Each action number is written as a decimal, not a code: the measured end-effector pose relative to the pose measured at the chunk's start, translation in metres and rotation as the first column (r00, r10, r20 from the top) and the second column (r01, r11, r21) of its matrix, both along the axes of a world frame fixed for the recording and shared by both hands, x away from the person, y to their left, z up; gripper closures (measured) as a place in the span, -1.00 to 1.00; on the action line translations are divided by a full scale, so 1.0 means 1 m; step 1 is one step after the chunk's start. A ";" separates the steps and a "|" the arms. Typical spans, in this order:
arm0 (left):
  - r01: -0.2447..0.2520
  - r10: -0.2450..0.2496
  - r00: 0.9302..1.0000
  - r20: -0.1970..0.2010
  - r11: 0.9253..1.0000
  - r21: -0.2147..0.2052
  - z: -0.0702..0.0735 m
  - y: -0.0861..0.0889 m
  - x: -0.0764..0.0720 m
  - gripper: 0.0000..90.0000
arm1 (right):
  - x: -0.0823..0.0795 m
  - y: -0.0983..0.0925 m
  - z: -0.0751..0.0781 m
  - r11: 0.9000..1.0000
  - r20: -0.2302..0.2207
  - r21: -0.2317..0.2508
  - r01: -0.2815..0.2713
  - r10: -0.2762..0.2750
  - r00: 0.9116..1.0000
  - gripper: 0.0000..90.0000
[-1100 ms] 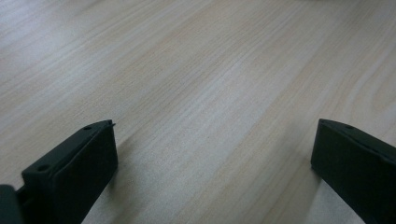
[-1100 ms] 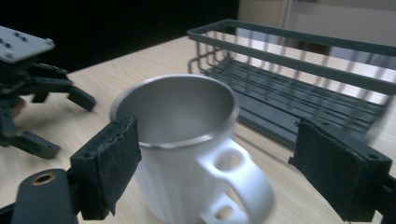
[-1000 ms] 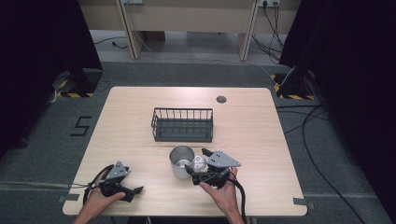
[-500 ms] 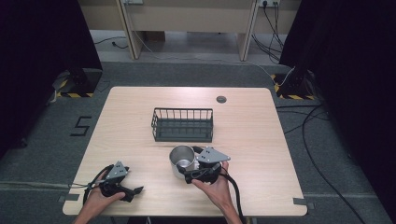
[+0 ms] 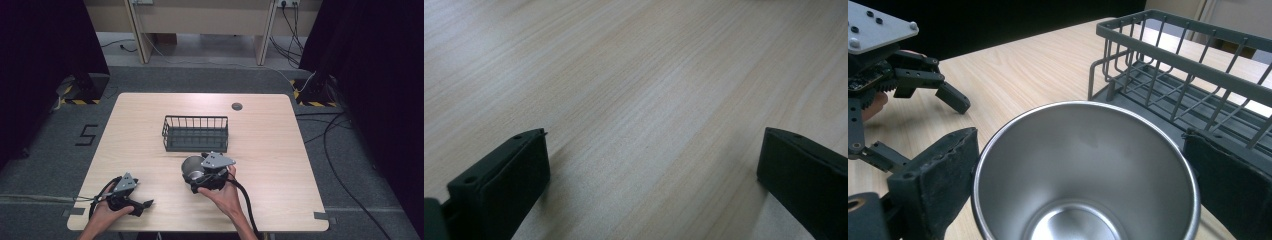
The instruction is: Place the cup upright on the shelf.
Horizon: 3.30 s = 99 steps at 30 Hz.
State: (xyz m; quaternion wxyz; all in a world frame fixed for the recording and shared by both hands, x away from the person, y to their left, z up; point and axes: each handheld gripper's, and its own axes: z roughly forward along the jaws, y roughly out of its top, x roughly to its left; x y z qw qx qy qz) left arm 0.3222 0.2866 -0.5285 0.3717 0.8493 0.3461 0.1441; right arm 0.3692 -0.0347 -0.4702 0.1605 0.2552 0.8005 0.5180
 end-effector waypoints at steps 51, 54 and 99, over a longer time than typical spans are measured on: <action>-0.001 0.001 1.000 0.001 1.000 -0.002 0.000 0.000 0.000 -1.00 | 0.041 0.001 0.093 0.999 0.014 0.023 -0.029 0.028 0.999 -0.86; -0.001 0.001 1.000 -0.001 1.000 -0.001 0.000 0.000 0.000 -1.00 | 0.048 0.005 0.105 0.999 0.024 0.009 -0.036 0.036 0.999 -0.86; 0.002 -0.002 1.000 -0.001 1.000 0.000 0.000 0.000 0.000 -1.00 | 0.148 0.027 0.114 0.997 -0.005 -0.036 0.067 -0.067 0.998 -0.86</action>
